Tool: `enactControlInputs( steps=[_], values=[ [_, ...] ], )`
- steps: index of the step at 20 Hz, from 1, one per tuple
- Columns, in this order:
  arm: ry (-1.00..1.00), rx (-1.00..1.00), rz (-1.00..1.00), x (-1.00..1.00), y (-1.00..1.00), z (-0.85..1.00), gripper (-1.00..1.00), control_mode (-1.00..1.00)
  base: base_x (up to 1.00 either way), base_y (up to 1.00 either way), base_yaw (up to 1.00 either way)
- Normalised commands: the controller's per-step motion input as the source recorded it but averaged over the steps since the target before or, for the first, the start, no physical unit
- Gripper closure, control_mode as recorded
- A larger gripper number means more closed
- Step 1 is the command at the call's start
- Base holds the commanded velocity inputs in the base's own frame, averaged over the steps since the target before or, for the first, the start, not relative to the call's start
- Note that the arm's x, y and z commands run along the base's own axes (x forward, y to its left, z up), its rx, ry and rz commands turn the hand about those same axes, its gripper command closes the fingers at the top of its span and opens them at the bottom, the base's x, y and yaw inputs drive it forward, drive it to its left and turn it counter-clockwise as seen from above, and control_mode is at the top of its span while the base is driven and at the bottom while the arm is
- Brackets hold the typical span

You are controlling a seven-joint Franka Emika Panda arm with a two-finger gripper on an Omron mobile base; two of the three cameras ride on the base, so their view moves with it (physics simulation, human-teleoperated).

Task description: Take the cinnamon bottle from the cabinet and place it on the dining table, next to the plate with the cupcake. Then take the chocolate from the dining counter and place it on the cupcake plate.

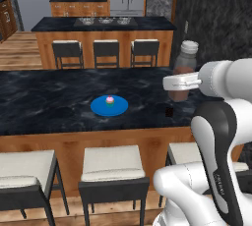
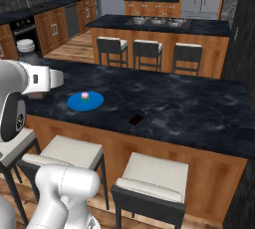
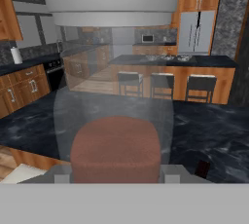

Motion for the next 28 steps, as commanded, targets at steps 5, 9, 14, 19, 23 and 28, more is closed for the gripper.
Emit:
enactControlInputs(
  steps=[5, 9, 14, 19, 23, 28],
  values=[
    [0.0, 0.02, 0.07, 0.24, -0.2, -0.02, 1.0, -1.0, 0.03, -0.02, 0.0],
    [0.06, 0.07, 0.21, 0.4, -0.34, -0.09, 1.0, -1.0, 0.0, 0.0, 0.0],
    [0.08, 0.05, 0.34, 0.46, -0.33, -0.21, 1.0, -1.0, 0.0, 0.0, 0.0],
    [0.14, 0.01, 0.4, 0.51, -0.3, -0.32, 1.0, -1.0, 0.0, 0.0, 0.0],
    [0.24, -0.05, 0.27, 0.57, -0.06, -0.43, 1.0, -1.0, 0.0, 0.0, 0.0],
    [0.06, -0.01, 0.27, 0.57, -0.05, -0.45, 1.0, -1.0, 0.0, 0.0, 0.0]
  ],
)
